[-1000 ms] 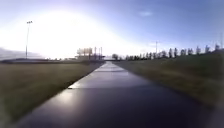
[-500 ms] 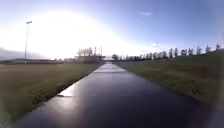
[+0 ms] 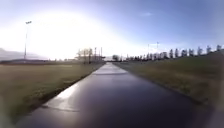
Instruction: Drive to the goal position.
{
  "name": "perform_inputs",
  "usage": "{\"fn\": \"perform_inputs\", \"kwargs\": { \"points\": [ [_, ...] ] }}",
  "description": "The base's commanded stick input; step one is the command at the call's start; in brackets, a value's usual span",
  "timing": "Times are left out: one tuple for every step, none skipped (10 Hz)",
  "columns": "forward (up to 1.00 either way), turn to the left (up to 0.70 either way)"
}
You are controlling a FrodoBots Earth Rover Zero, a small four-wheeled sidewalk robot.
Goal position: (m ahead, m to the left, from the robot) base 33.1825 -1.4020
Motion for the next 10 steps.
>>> {"fn": "perform_inputs", "kwargs": {
  "points": [
    [1.0, 0.0],
    [1.0, 0.0],
    [1.0, 0.0],
    [1.0, 0.0],
    [1.0, 0.0],
    [1.0, 0.0],
    [1.0, 0.0],
    [1.0, 0.0],
    [1.0, 0.0],
    [1.0, 0.0]
  ]
}}
